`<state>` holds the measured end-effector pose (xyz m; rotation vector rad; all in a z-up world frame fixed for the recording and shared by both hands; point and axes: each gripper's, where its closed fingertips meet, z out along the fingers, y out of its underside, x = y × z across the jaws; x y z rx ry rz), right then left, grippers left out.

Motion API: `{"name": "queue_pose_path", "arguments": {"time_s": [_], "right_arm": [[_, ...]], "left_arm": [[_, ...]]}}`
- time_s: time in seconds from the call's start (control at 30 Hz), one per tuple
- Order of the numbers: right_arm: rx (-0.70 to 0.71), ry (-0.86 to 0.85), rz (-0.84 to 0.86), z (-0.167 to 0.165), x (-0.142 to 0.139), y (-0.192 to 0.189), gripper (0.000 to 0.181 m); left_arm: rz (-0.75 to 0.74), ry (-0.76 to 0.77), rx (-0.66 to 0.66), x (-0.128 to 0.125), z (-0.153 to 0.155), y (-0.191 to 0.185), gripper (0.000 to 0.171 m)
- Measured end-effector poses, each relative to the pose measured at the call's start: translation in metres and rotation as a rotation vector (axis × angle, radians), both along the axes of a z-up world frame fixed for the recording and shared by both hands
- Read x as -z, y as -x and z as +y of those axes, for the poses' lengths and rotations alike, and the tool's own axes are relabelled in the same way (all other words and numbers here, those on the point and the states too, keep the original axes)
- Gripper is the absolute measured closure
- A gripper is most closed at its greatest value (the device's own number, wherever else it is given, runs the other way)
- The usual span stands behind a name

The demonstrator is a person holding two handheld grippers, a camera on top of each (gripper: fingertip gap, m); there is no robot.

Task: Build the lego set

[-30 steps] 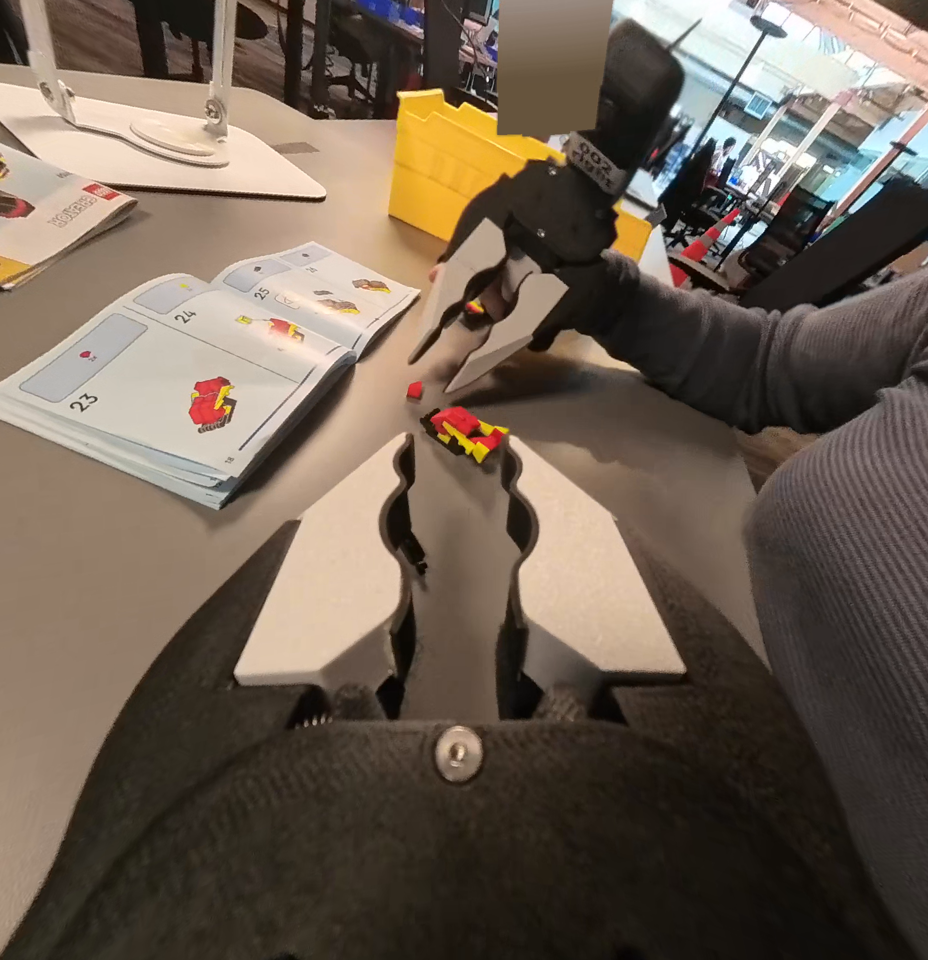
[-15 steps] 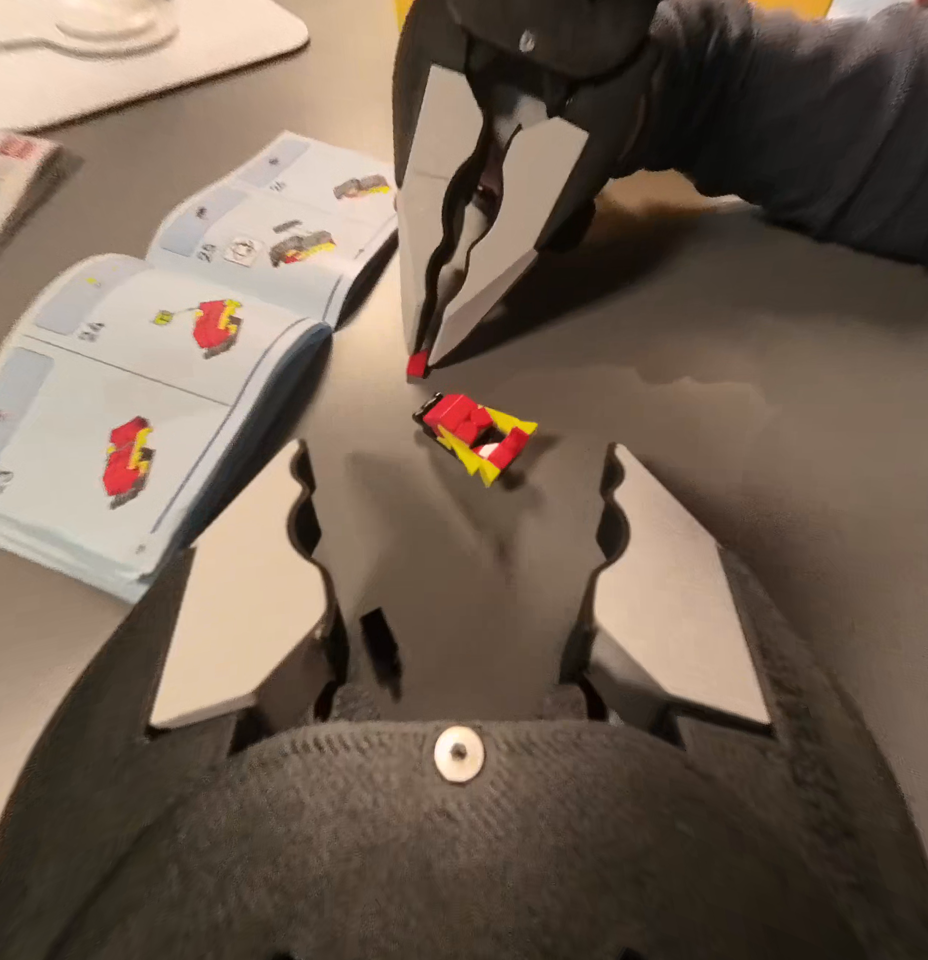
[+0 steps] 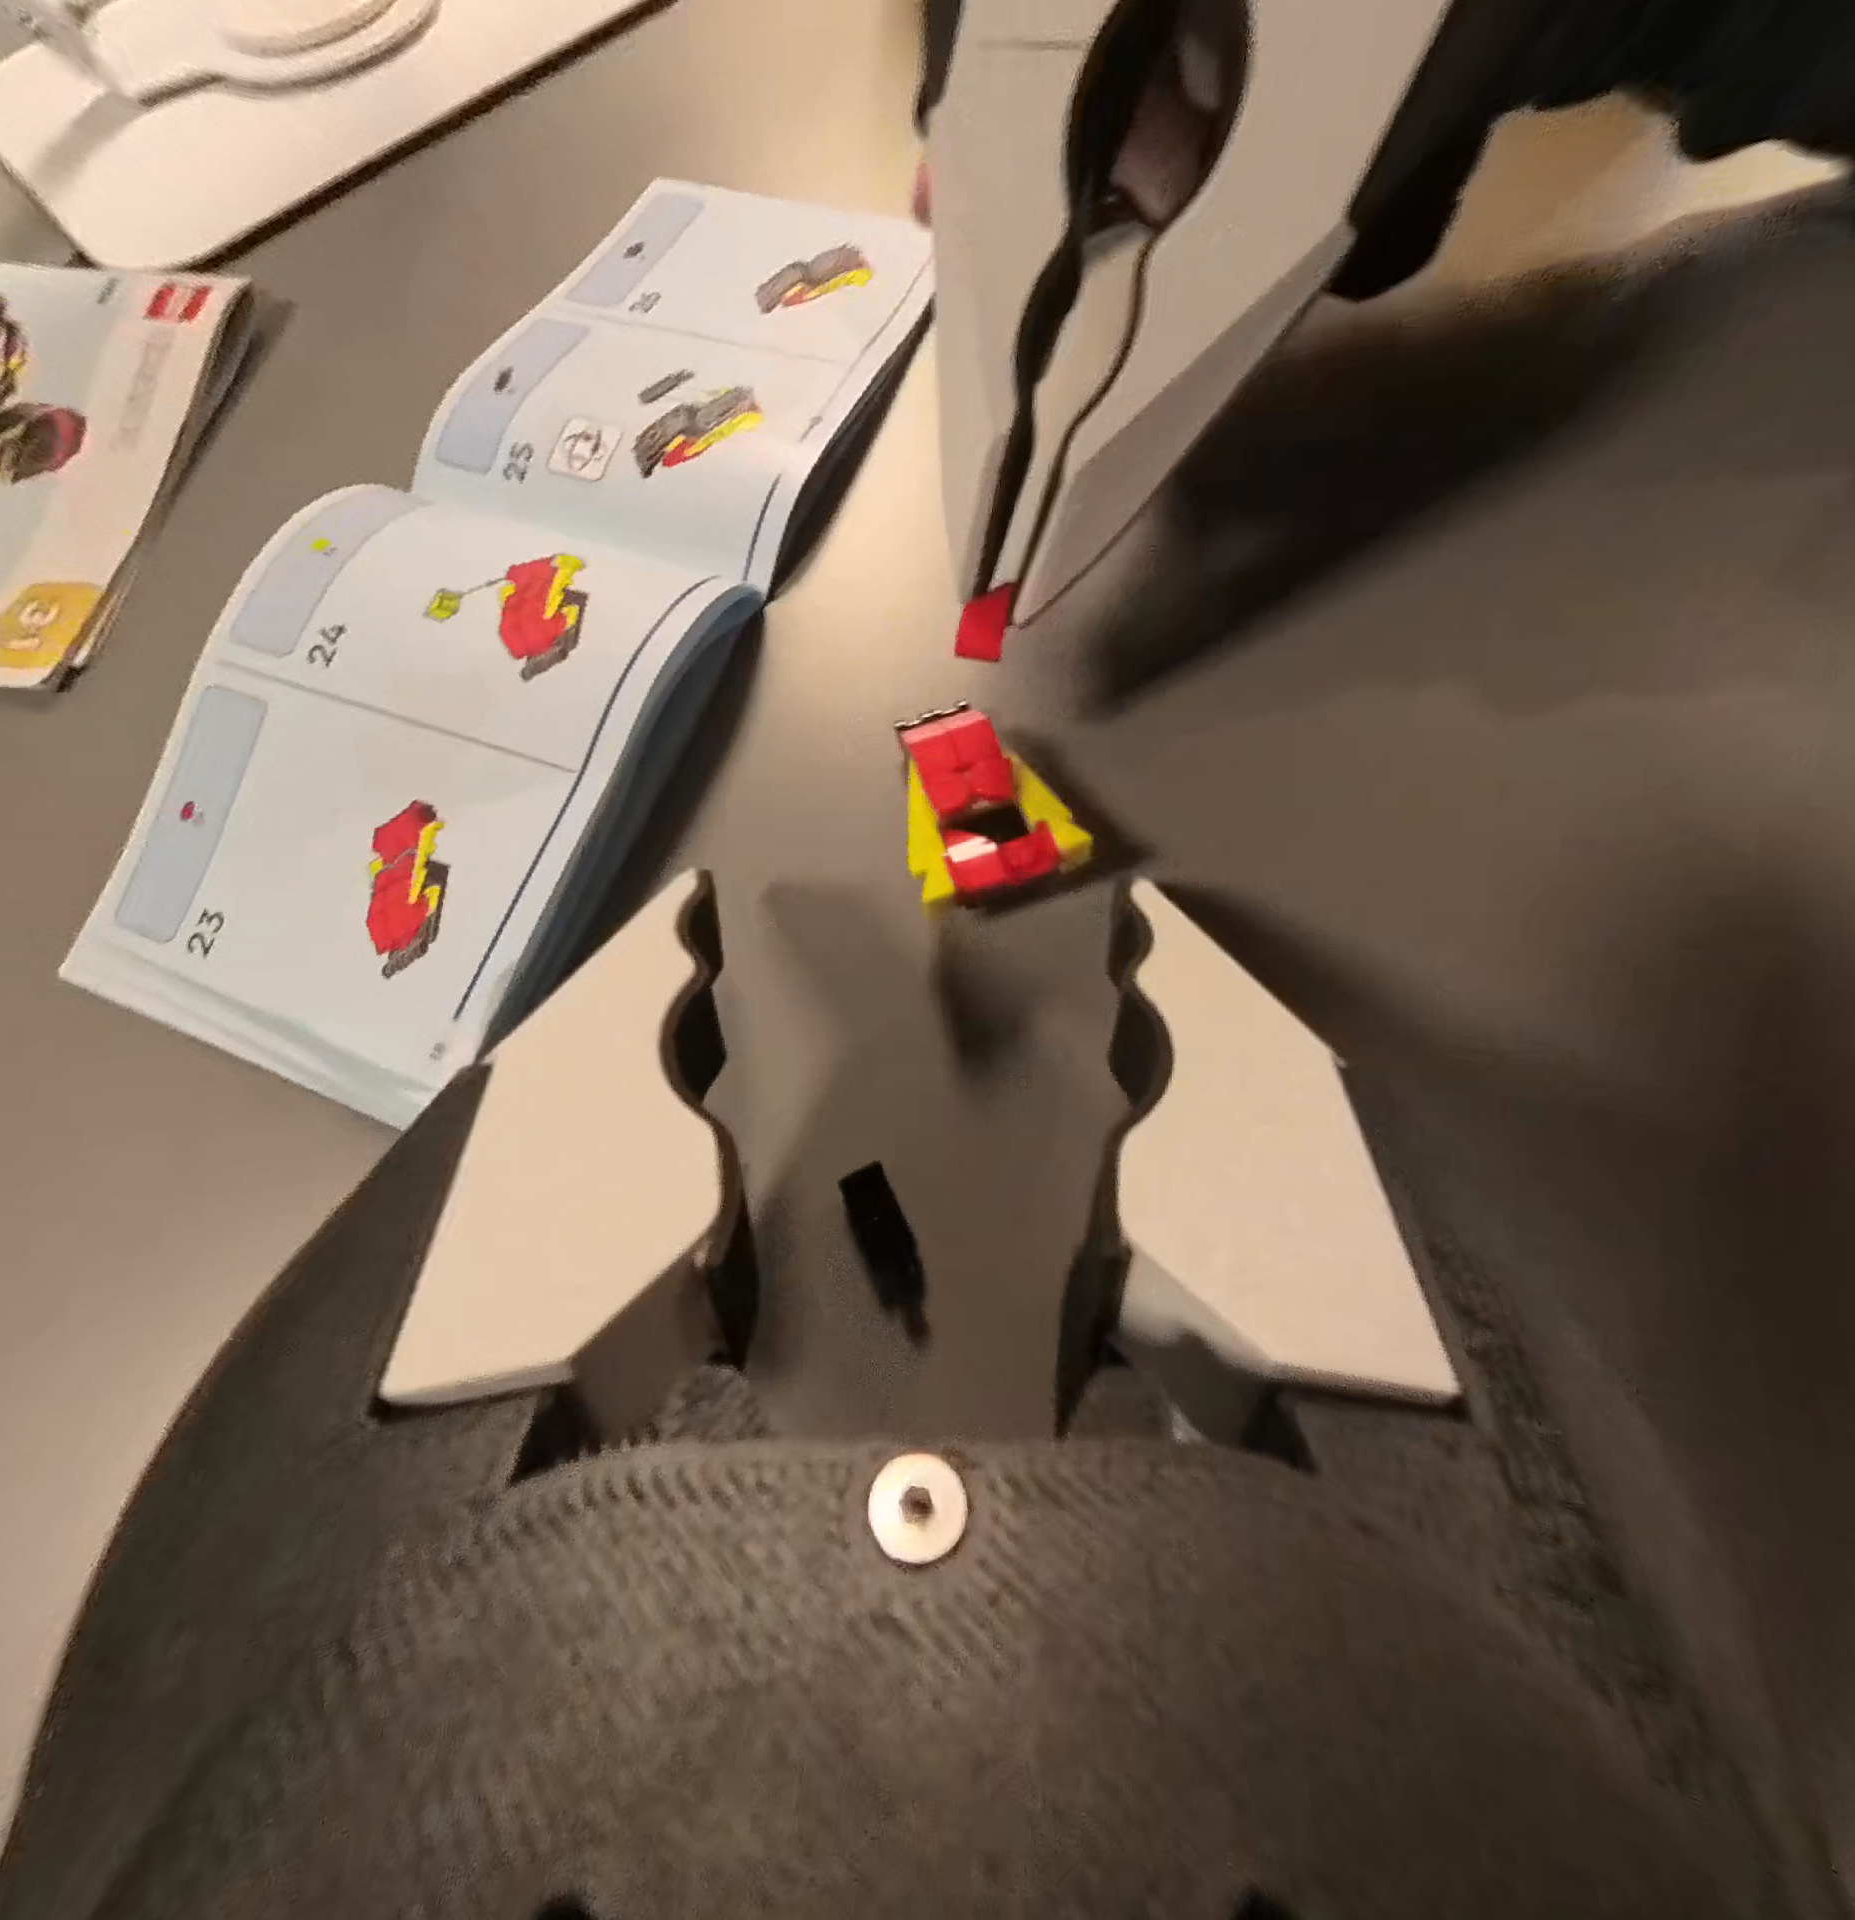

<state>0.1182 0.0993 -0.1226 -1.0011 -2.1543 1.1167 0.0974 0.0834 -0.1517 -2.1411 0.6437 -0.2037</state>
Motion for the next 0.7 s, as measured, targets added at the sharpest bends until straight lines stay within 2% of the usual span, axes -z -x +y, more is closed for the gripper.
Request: {"name": "queue_pose_path", "arguments": {"time_s": [0.1, 0.23, 0.3, 0.37, 0.7], "right_arm": [[-0.037, -0.021, -0.023, -0.011, -0.001, 0.005, 0.179], [-0.114, -0.079, -0.079, -0.022, 0.006, 0.007, 0.179], [-0.132, -0.107, -0.099, -0.022, 0.008, 0.009, 0.179], [-0.155, -0.128, -0.116, -0.022, 0.01, 0.01, 0.179], [-0.236, -0.187, -0.177, -0.025, 0.017, 0.009, 0.179]], "left_arm": [[-0.043, 0.008, 0.088, -0.003, -0.005, -0.005, 0.111], [-0.066, 0.103, 0.101, 0.007, -0.004, -0.01, 0.112], [-0.067, 0.098, 0.086, 0.007, -0.002, -0.015, 0.103], [-0.038, 0.086, 0.072, 0.008, 0.0, -0.017, 0.102], [-0.051, 0.093, 0.068, 0.008, 0.003, -0.019, 0.131]]}}
